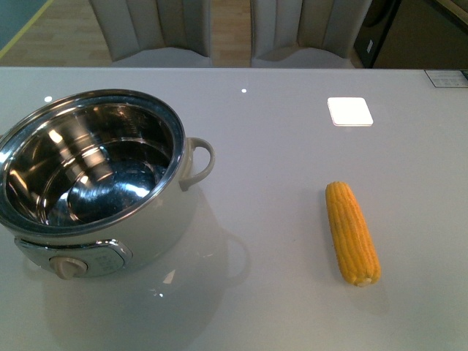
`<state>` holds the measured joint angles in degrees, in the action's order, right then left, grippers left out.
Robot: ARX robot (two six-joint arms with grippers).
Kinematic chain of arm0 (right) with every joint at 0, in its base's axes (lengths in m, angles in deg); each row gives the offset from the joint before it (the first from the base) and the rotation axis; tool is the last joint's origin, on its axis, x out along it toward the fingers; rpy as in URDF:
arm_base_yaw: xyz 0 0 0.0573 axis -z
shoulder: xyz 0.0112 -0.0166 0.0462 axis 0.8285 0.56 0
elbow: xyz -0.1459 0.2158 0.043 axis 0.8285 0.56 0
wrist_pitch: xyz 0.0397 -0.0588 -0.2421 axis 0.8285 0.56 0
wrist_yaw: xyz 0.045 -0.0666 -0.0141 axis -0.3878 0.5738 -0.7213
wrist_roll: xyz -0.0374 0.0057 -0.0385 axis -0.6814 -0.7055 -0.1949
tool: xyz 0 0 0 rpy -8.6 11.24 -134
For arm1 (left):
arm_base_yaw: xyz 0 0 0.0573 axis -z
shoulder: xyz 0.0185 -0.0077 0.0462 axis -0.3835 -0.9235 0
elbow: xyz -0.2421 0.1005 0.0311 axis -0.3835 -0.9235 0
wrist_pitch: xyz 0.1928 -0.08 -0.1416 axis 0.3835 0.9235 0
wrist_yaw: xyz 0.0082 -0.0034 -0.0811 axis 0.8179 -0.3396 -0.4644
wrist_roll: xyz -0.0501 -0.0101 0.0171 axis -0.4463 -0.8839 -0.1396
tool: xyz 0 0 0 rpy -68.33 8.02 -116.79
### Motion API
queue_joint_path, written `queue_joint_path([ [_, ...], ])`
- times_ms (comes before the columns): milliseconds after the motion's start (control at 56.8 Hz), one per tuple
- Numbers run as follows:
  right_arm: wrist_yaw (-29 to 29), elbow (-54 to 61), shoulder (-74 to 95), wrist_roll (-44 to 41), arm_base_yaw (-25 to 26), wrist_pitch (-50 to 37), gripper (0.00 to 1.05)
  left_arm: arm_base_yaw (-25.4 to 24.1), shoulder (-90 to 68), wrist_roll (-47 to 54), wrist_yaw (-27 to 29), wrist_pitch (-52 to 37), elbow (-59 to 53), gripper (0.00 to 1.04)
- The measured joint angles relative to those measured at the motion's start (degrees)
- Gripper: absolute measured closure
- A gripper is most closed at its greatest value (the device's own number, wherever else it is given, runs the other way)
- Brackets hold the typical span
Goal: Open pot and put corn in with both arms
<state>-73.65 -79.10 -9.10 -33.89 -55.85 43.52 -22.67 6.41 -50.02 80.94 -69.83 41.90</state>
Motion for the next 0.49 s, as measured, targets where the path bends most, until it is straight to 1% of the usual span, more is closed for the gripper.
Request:
queue_joint_path([
  [70,0.0,0.0,0.0,0.0,0.0,0.0,0.09,0.0,0.0,0.0,0.0,0.0,0.0,0.32],
  [88,0.0,0.0,0.0,0.0,0.0,0.0,0.09,0.0,0.0,0.0,0.0,0.0,0.0,0.31],
  [141,0.0,0.0,0.0,0.0,0.0,0.0,0.09,0.0,0.0,0.0,0.0,0.0,0.0,0.2],
  [229,0.0,0.0,0.0,0.0,0.0,0.0,0.09,0.0,0.0,0.0,0.0,0.0,0.0,0.07],
  [246,0.0,0.0,0.0,0.0,0.0,0.0,0.09,0.0,0.0,0.2,0.0,0.0,0.0,0.05],
  [299,0.0,0.0,0.0,0.0,0.0,0.0,0.09,0.0,0.0,0.1,0.0,0.0,0.0,0.08],
  [370,0.0,0.0,0.0,0.0,0.0,0.0,0.09,0.0,0.0,0.1,0.0,0.0,0.0,0.07],
  [387,0.0,-0.5,0.9,0.9,0.0,1.6,0.09,0.0,0.0,0.1,0.0,0.0,0.0,0.07],
  [422,0.0,-2.8,3.5,3.2,0.0,7.5,0.09,0.0,0.0,0.1,0.0,0.0,0.0,0.07],
  [440,0.3,-5.4,7.6,5.9,-0.1,13.7,0.09,0.0,0.0,0.1,0.0,0.0,0.0,0.07],
  [458,0.3,-6.3,9.2,6.3,-0.1,15.6,0.09,0.0,0.0,0.1,0.0,0.0,0.0,0.07],
  [475,0.3,-8.2,13.5,9.2,-0.1,20.2,0.09,0.0,0.0,0.1,0.0,0.0,0.0,0.07],
  [493,0.4,-9.0,16.0,10.6,-0.2,22.1,0.09,0.0,0.0,0.1,0.0,0.0,0.0,0.07],
])
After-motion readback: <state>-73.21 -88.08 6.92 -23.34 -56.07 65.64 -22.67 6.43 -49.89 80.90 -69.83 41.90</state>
